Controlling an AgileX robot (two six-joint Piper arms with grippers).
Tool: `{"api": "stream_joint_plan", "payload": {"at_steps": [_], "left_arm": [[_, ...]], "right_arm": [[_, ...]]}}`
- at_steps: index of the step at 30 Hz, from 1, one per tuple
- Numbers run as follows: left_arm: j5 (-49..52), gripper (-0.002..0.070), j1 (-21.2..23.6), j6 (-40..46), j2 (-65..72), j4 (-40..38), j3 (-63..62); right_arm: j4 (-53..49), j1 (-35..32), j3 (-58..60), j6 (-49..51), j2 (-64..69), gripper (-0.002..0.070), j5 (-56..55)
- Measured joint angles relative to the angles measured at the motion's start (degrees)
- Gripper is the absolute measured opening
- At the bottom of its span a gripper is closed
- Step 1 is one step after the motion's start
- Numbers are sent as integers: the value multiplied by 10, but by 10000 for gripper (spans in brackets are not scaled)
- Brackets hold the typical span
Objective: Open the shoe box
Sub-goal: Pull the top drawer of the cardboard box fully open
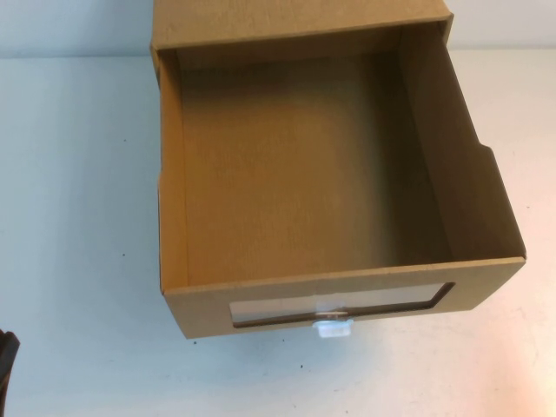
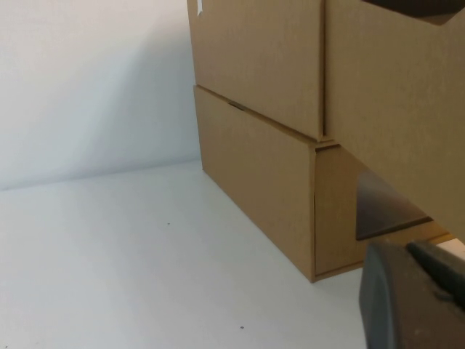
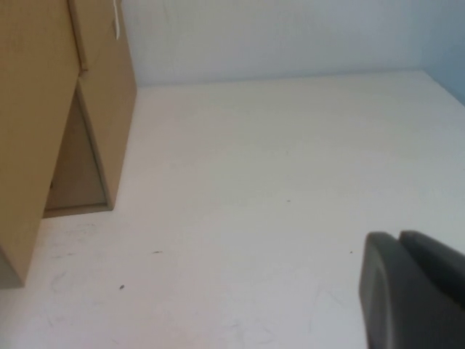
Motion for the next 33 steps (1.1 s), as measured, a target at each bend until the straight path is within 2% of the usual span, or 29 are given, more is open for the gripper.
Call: {"api": "stream_joint_plan", "payload": {"at_steps": [2, 7, 10, 19, 33], "left_arm": [[0, -5, 0, 0, 0, 0, 0], [0, -5, 0, 0, 0, 0, 0], [0, -5, 0, 0, 0, 0, 0], [0, -5, 0, 0, 0, 0, 0], [0, -5, 0, 0, 0, 0, 0]], "right_arm": [[25, 0, 3, -25, 0, -14, 0], [172, 0, 24, -204, 0, -13, -1], [208, 0, 31, -239, 0, -13, -2], [223, 0, 31, -255, 0, -13, 46], [223, 0, 31, -256, 0, -13, 51]]}}
